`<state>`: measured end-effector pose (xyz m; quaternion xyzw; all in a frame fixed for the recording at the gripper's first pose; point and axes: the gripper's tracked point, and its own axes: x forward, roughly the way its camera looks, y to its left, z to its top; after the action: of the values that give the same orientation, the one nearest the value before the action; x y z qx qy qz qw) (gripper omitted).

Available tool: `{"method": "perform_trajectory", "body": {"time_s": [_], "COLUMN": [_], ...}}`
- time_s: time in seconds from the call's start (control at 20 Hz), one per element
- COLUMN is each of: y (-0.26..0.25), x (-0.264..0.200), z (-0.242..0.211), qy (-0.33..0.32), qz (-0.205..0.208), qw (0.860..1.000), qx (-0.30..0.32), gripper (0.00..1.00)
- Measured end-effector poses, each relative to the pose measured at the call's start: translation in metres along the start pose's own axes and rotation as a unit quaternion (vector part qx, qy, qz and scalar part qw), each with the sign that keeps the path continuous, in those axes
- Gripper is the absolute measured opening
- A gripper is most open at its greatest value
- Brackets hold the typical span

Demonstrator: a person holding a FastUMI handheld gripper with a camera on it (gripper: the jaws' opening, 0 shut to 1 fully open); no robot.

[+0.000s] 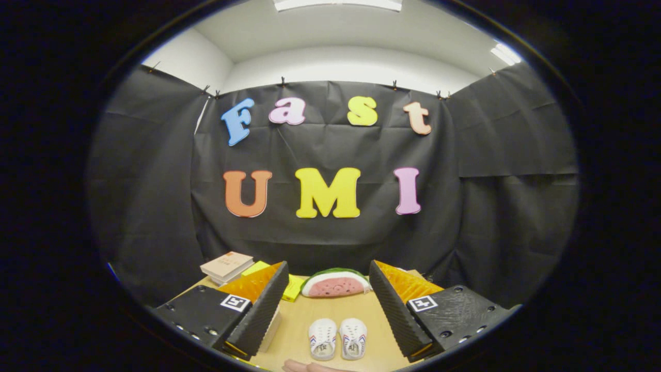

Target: Open the storage box then place both shoes into the box .Put the left shoe in first, then the right shoe, with the right side of both shoes facing outward in a uniform manner.

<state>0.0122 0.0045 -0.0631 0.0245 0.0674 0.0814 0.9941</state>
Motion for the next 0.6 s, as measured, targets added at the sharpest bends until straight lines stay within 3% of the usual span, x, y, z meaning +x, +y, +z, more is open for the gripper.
{"method": "perform_trajectory", "body": {"time_s": [0.35, 0.45, 0.6], "y": [0.008, 0.013, 0.043], "x": [0.073, 0.096, 0.124], "z": [-0.074, -0.097, -0.134], "qy": [0.123, 0.169, 0.244], "qz": [0.077, 0.105, 0.184], "qw": [0.989, 0.978, 0.947], "qx": [0.038, 0.06, 0.098], "gripper": [0.94, 0.96, 0.96]}}
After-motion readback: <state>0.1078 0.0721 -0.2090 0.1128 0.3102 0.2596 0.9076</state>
